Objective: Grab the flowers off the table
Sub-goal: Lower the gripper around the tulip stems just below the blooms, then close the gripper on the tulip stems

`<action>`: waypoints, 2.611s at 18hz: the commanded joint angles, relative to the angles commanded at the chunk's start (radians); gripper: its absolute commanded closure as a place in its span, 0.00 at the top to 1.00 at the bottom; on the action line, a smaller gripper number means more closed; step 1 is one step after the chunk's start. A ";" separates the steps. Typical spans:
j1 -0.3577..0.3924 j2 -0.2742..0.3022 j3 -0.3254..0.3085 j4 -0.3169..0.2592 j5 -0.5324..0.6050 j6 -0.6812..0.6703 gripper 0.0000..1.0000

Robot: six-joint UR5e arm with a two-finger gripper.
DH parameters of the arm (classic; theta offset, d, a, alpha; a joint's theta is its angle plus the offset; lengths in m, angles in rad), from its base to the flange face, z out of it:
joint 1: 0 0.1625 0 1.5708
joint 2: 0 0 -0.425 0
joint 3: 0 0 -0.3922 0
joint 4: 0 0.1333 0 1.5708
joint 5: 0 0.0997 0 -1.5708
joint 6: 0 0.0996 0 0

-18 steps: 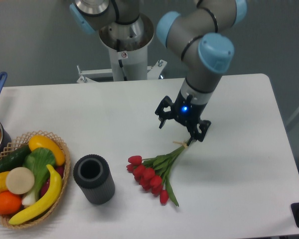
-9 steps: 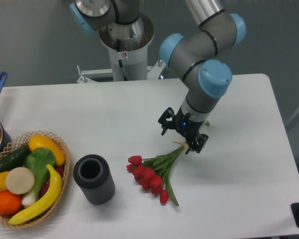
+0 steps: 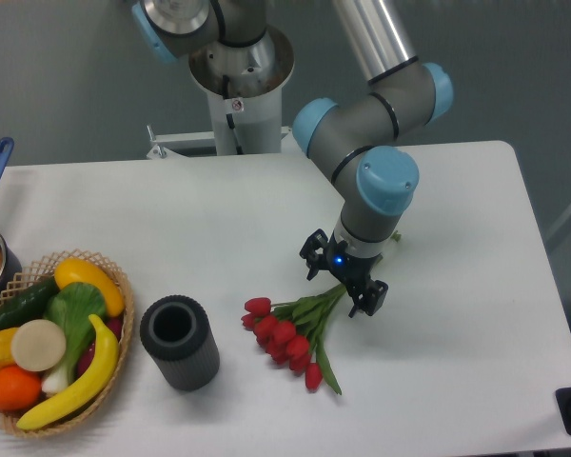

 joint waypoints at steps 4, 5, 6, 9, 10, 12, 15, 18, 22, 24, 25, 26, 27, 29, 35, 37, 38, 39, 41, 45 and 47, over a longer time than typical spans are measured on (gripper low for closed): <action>0.000 -0.017 -0.008 0.002 0.000 -0.043 1.00; 0.000 -0.020 -0.014 0.002 0.000 -0.049 1.00; 0.000 -0.021 -0.015 0.002 0.000 -0.054 1.00; -0.002 -0.037 -0.015 0.021 0.000 -0.055 1.00; 0.000 -0.044 -0.015 0.035 0.000 -0.055 1.00; -0.002 -0.048 -0.015 0.041 0.000 -0.055 1.00; -0.011 -0.054 -0.009 0.043 0.001 -0.055 1.00; -0.012 -0.069 0.003 0.044 0.003 -0.049 1.00; -0.021 -0.069 -0.006 0.046 0.002 -0.051 1.00; -0.028 -0.068 -0.008 0.046 0.003 -0.049 1.00; -0.031 -0.071 -0.008 0.046 0.003 -0.049 1.00; -0.032 -0.071 -0.009 0.046 0.003 -0.049 1.00; -0.031 -0.071 -0.009 0.046 0.003 -0.048 1.00; -0.032 -0.069 -0.011 0.046 0.005 -0.048 1.00; -0.034 -0.075 -0.009 0.049 0.006 -0.049 1.00; -0.034 -0.078 -0.009 0.049 0.008 -0.049 1.00; -0.034 -0.078 -0.009 0.049 0.008 -0.049 1.00; -0.034 -0.078 -0.009 0.049 0.008 -0.049 1.00; -0.034 -0.078 -0.009 0.049 0.008 -0.049 0.95; -0.035 -0.078 -0.009 0.049 0.008 -0.049 0.82; -0.035 -0.078 -0.009 0.049 0.008 -0.051 0.64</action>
